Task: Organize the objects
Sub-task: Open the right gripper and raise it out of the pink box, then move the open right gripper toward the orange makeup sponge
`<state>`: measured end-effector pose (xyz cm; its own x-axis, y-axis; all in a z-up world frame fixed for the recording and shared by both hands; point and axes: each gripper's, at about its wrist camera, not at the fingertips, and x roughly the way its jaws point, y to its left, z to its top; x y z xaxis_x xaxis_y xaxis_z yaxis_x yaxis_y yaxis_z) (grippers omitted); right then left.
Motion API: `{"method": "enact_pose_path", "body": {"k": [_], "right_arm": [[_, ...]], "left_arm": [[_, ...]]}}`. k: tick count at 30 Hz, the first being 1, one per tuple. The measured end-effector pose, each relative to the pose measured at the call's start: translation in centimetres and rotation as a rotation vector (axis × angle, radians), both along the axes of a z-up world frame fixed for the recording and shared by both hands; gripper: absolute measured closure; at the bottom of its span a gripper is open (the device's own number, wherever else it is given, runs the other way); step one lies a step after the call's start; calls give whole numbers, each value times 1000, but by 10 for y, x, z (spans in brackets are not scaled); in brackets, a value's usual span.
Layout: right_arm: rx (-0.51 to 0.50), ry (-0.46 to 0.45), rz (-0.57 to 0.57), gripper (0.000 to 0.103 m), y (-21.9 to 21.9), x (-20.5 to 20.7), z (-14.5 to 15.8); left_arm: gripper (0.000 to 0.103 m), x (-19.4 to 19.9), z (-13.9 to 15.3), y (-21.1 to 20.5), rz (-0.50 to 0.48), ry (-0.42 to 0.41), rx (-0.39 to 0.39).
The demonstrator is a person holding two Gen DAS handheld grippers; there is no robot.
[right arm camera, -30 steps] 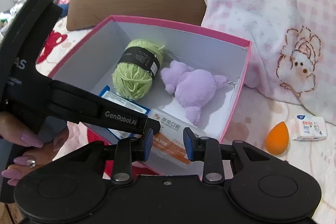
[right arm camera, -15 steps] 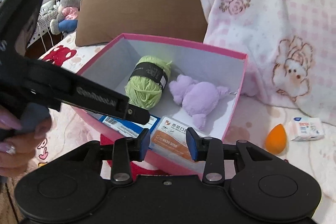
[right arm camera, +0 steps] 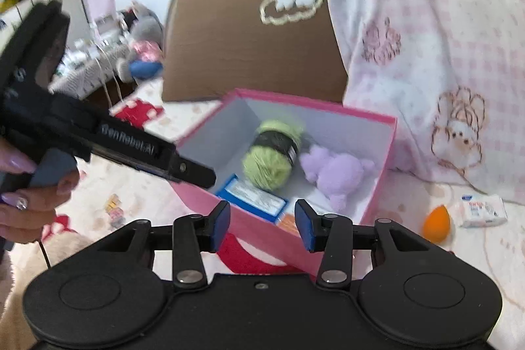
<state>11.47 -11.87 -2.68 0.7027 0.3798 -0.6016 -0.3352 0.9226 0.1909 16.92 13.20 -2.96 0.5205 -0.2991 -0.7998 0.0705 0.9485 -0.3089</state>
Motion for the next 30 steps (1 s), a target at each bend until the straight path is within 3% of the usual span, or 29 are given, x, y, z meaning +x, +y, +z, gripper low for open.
{"method": "enact_pose_path", "body": {"k": [4, 13, 15, 21, 30], "right_arm": [[51, 4, 12, 52, -12, -8, 22], [-39, -26, 21, 36, -23, -44, 58], [-51, -11, 13, 36, -29, -52, 61], [-31, 3, -41, 36, -55, -79, 69], [-109, -24, -57, 27, -86, -119, 83]], "left_arm": [[57, -15, 23, -5, -30, -17, 10], [49, -52, 64, -28, -100, -38, 23], [45, -58, 69, -35, -125, -45, 23], [45, -72, 70, -50, -138, -13, 37], [44, -102, 80, -75, -201, 8, 30]]}}
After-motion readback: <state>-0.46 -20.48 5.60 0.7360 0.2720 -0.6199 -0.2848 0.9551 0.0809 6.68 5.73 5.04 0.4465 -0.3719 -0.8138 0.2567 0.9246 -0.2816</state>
